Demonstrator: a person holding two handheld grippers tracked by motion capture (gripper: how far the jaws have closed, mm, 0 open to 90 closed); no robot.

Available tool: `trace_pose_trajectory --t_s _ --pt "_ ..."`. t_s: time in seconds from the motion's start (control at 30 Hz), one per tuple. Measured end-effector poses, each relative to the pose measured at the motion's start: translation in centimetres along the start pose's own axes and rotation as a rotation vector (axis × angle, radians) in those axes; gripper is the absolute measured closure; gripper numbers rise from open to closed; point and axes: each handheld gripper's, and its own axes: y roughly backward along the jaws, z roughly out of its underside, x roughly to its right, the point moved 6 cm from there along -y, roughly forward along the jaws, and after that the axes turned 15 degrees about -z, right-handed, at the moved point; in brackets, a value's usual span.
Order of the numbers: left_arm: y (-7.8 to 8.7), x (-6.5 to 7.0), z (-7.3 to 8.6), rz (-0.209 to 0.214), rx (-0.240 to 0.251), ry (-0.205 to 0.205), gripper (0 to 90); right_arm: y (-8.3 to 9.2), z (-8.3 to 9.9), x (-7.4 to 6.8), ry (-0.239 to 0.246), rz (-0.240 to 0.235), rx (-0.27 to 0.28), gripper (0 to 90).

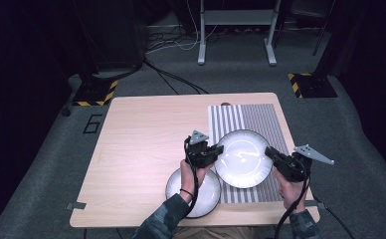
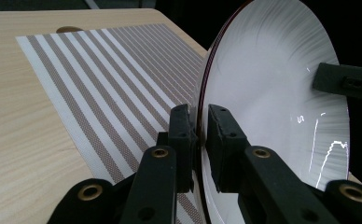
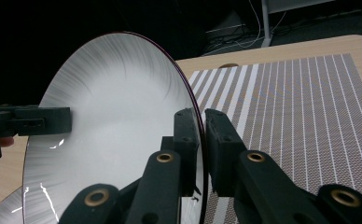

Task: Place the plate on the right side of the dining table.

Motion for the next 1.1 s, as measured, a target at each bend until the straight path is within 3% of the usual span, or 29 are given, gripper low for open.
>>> trace_pose_trajectory --t_s 0.47,1.1 --pt "-1.3 0.8 -1.4 -0.008 0.018 -0.032 80.9 0.0 -0.7 2.1 -0.009 0.005 -0.014 83.2" --pt "-3.6 0.5 -2.5 -0.014 -0.007 -0.021 80.8 -1.2 -1.3 4.1 -0.038 0.012 -0.022 83.3"
